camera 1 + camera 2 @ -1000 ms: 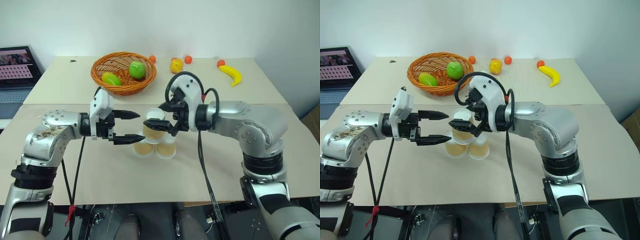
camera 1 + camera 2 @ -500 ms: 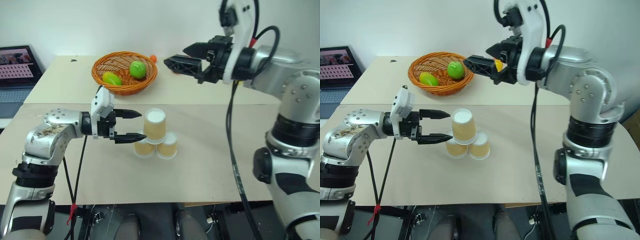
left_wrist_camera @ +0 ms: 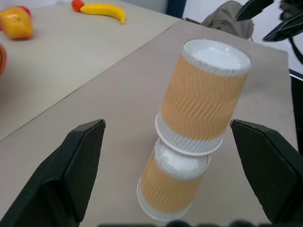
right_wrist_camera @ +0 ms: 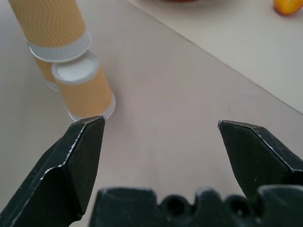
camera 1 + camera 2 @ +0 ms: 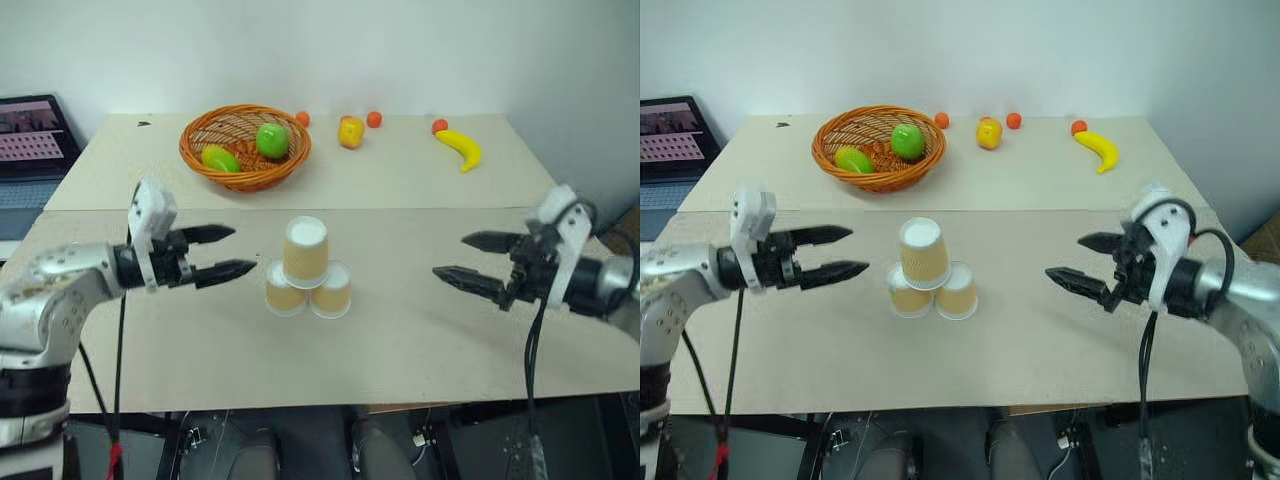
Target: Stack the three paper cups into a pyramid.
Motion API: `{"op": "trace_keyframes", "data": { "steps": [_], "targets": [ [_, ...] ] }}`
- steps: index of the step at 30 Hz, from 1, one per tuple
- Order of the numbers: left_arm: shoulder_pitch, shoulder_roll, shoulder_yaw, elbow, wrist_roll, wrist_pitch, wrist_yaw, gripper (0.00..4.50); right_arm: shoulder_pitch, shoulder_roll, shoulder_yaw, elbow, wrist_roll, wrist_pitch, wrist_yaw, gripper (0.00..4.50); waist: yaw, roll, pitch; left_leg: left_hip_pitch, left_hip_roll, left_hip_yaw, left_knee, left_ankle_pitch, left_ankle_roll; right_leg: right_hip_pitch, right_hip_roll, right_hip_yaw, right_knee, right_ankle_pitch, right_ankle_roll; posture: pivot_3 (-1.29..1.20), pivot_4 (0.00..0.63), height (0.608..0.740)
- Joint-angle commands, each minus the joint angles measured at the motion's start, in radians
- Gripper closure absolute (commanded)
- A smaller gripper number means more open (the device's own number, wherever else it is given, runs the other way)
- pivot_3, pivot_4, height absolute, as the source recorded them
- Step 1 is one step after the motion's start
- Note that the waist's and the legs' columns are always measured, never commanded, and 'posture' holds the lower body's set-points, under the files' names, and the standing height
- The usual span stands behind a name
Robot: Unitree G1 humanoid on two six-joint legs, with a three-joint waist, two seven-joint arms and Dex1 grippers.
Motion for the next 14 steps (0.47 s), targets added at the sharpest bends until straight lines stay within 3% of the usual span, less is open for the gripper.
{"op": "trace_keyframes", "data": {
  "steps": [1, 6, 14],
  "targets": [
    [0.069, -0.009, 0.009, -0.066, 0.049, -0.083, 0.033, 0.0, 0.076, 0.062, -0.059, -0.066, 0.009, -0.061, -0.057, 0.04, 0.003, 0.0, 0.0, 0.0, 0.0, 0.0, 0.0, 0.0, 0.0, 0.001, 0.0, 0.0, 0.0, 0.0, 0.0, 0.0, 0.15, 0.737],
    [0.169, -0.039, -0.027, -0.109, 0.118, -0.18, 0.064, 0.0, 0.161, 0.123, -0.025, -0.086, -0.018, -0.125, -0.104, 0.04, 0.005, 0.0, 0.0, 0.004, 0.0, 0.0, 0.001, 0.001, -0.001, 0.004, 0.0, 0.0, 0.0, 0.001, -0.001, 0.0, 0.15, 0.737],
    [0.163, -0.114, -0.099, -0.078, 0.254, -0.353, 0.138, 0.0, 0.206, 0.156, 0.059, -0.067, -0.083, -0.202, -0.154, 0.04, 0.008, 0.0, 0.0, 0.004, 0.0, 0.001, 0.0, 0.001, -0.001, 0.004, 0.0, 0.0, -0.001, 0.001, -0.001, 0.0, 0.15, 0.737]
  ]
}}
